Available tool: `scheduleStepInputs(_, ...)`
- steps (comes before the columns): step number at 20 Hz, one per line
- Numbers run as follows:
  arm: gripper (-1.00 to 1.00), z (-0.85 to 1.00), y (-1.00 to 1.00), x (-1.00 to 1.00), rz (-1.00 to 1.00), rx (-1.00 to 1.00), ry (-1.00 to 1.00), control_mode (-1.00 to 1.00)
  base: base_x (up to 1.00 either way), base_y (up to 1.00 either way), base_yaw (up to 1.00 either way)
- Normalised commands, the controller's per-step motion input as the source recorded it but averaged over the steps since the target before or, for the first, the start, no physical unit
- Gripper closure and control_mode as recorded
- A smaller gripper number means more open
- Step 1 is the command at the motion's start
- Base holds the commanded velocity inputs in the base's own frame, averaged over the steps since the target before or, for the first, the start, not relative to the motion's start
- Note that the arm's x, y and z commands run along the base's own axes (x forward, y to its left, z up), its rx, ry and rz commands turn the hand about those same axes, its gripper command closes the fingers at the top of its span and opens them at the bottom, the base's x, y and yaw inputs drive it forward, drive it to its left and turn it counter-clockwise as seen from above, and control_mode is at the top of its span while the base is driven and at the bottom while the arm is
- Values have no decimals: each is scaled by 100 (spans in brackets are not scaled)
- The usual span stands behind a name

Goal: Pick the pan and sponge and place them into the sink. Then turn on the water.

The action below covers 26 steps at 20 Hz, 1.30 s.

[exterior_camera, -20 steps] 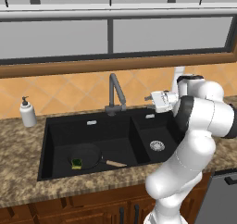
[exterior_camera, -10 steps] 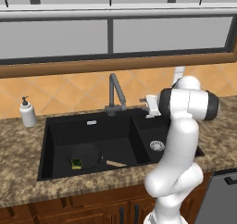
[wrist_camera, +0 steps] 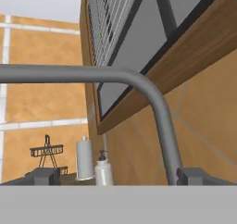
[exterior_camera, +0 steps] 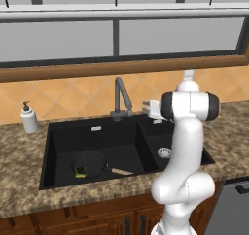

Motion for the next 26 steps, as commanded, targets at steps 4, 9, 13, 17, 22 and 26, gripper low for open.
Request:
scheduleStepInputs(4, -100, -24, 6, 56, -2, 2, 3, -100, 0, 0, 0)
scheduleStepInputs(9, -100, -5, 11, 52, 0, 0, 0, -100, 0, 0, 0)
scheduleStepInputs(13, -100, -5, 22, 19, 0, 0, 0, -100, 0, 0, 0)
scheduleStepInputs(17, -100, -11, 10, 8, 0, 0, 0, -100, 0, 0, 0)
scheduleStepInputs(22, -100, -5, 1, 1, 0, 0, -1, -100, 0, 0, 0)
scheduleStepInputs(26, -100, 0, 18, 0, 0, 0, 0, -100, 0, 0, 0)
